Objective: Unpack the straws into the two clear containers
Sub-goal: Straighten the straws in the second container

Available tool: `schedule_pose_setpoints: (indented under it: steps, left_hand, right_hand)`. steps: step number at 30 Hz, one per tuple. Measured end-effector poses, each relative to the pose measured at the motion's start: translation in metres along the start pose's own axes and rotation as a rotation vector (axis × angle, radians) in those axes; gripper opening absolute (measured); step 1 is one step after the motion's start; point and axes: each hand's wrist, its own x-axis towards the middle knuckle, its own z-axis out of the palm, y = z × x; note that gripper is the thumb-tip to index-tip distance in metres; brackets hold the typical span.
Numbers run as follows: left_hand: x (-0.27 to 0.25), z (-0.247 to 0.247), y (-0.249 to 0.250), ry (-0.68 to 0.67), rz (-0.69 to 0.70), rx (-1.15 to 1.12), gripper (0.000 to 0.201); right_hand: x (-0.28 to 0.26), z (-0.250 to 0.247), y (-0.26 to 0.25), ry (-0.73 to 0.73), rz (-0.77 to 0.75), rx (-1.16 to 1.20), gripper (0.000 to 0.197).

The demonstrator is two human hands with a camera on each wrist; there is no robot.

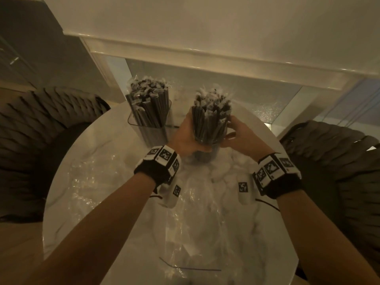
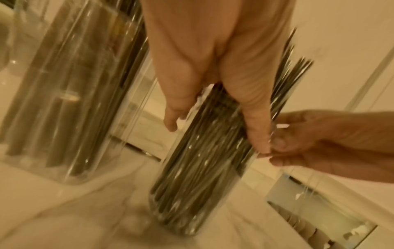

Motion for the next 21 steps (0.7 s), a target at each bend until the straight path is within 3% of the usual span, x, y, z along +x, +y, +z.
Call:
schedule_pose_setpoints:
  steps: [3,7,10,13,17,21]
  left_hand:
    - [-0.006,0.007,-0.003,0.08,-0.039,-0.078,0.109]
    - [-0.024,0.003,-0.011,0.166,-0.067,0.095,0.108]
    - [-0.048,-0.002,-0.022,0.235,-0.052,0.09,0.1]
    - [-0.062,-0.009,-0.039,0.293,-0.108,0.192,0.106]
    - [-0.066,-0.015,-0.051,0.275,-0.163,0.216,0.096]
    - [-0.063,-0.013,-0.055,0.273,-0.149,0.261,0.096]
  right_hand:
    - [-0.002,0.002,0.007,0.02,-0.011,0.039,0.074]
    - [0.009,-0.003,0.013,0.026,-0.044,0.043,0.049]
    - [0.038,0.005,0.016,0.121,-0.034,-0.082,0.037]
    - [0.073,0.031,0.024,0.026,-0.006,-0.282,0.038]
    - [0.107,0.068,0.038,-0.144,0.033,-0.572,0.052]
    - [0.121,0.091,0.04,-0.138,-0.038,-0.737,0.049]
